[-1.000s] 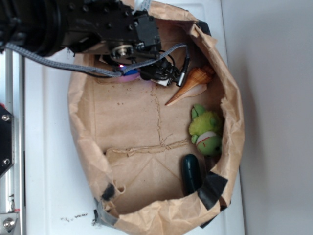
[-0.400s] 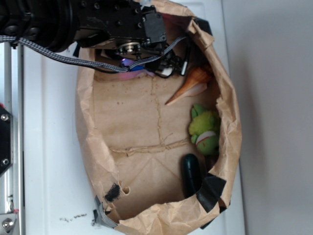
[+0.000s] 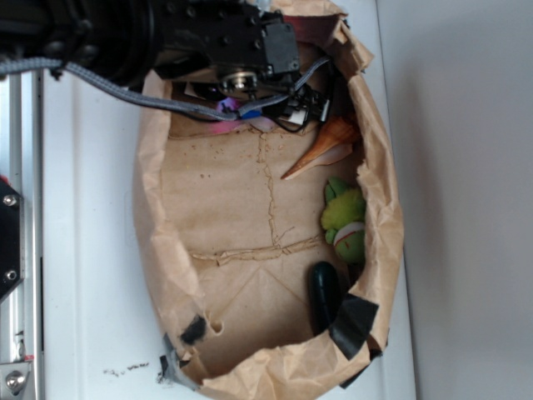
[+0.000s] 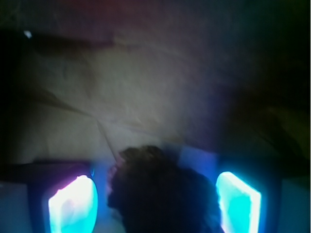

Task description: Grab the rock.

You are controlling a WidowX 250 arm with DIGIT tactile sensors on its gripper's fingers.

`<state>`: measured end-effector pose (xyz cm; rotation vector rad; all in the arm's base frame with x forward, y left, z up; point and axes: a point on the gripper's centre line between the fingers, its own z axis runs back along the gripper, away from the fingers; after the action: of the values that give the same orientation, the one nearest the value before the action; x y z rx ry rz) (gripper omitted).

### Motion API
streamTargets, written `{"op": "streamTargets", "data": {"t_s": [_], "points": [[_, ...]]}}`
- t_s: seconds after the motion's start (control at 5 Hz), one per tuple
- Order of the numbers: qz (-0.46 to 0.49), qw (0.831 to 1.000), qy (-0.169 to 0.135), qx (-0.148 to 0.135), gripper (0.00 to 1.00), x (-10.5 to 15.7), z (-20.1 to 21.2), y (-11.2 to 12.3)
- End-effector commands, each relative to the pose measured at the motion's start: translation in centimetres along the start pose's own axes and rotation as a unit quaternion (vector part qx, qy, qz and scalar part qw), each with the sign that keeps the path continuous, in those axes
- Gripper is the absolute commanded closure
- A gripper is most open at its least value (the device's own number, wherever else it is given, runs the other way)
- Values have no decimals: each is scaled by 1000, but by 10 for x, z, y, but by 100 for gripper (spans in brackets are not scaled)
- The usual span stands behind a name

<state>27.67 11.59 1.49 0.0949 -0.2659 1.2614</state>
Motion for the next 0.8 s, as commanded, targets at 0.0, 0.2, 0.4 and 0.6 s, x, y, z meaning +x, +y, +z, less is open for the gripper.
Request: {"op": "streamTargets", "data": {"t_s": [0.0,0.2,0.4,0.6], "points": [[-15,999,28,-34,100,-1,16,-6],[-87,990,64,-85,100,-9,48,-8],[-153,974,120,-114,100,-16,84,-8],[-207,959,153,-118,100,-22,113,-10]]}}
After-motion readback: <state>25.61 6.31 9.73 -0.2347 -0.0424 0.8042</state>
